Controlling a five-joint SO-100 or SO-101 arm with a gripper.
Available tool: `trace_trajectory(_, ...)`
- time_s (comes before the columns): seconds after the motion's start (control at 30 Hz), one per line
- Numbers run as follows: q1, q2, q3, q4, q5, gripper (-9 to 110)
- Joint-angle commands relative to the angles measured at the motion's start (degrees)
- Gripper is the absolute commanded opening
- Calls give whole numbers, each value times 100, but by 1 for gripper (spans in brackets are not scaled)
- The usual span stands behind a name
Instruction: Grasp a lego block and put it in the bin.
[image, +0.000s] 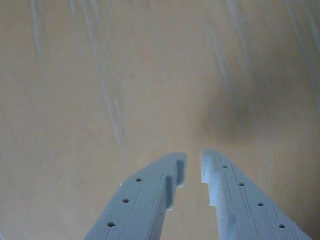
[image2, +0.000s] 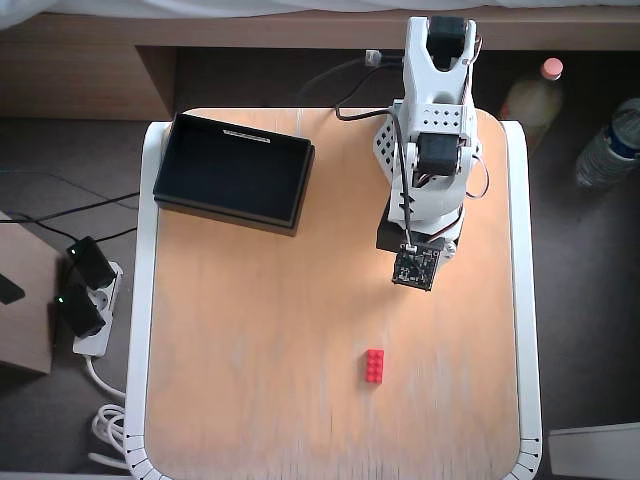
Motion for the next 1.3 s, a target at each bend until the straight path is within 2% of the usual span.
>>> trace_trajectory(0.0,-141,510,888,53,-70,0)
trace_trajectory(0.9,-141,510,888,53,-79,0)
trace_trajectory(1.27,-202,510,888,44,360,0)
